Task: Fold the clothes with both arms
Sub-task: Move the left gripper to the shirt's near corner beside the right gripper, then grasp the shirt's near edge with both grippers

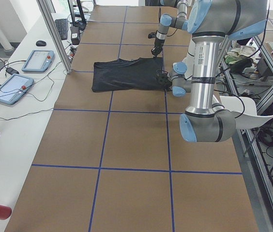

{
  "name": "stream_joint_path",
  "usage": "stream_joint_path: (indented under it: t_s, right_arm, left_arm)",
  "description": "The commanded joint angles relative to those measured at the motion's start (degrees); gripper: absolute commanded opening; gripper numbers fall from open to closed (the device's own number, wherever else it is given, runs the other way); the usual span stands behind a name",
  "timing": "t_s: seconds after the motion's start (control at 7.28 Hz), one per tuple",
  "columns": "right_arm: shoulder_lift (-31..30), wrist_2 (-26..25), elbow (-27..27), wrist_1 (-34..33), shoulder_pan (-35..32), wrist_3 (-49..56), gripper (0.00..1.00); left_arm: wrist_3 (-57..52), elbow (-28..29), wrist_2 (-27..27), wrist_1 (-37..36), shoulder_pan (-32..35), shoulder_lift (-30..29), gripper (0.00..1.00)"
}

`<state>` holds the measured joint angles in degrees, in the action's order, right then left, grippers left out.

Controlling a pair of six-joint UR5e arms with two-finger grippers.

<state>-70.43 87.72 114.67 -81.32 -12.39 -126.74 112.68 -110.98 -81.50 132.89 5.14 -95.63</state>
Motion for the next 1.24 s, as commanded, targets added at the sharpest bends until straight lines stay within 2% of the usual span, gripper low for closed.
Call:
stream_joint_path:
  t_s: [0.0,0.27,0.41,0.69,0.96,1.1]
  right_arm:
    - [0.0,0.0,0.0,0.0,0.0,0.0,0.00]
    - [0.0,-0.1,0.0,0.0,0.0,-0.1,0.00]
    - [-0.2,-0.2,0.9,-0.1,0.1,-0.2,0.00]
    - [-5.0,-0.2,8.2,-0.1,2.0,-1.3,0.00]
    - [-9.6,-0.1,16.1,-0.2,4.4,-2.0,0.00]
    - [-10.0,0.0,18.3,-0.2,5.3,-4.4,0.00]
  left_arm:
    - [0.4,-0.1,-0.1,0.0,-0.1,0.0,0.00]
    - [0.1,-4.1,-0.1,-0.1,0.4,1.0,0.00]
    - [0.0,-7.2,-0.1,0.0,0.1,3.5,0.00]
    - [0.0,-13.0,-0.6,-0.1,0.0,6.7,0.00]
    - [0.4,-18.1,-3.1,-0.2,0.0,6.9,0.00]
    - [2.2,-21.3,-3.1,-0.2,0.2,7.0,0.00]
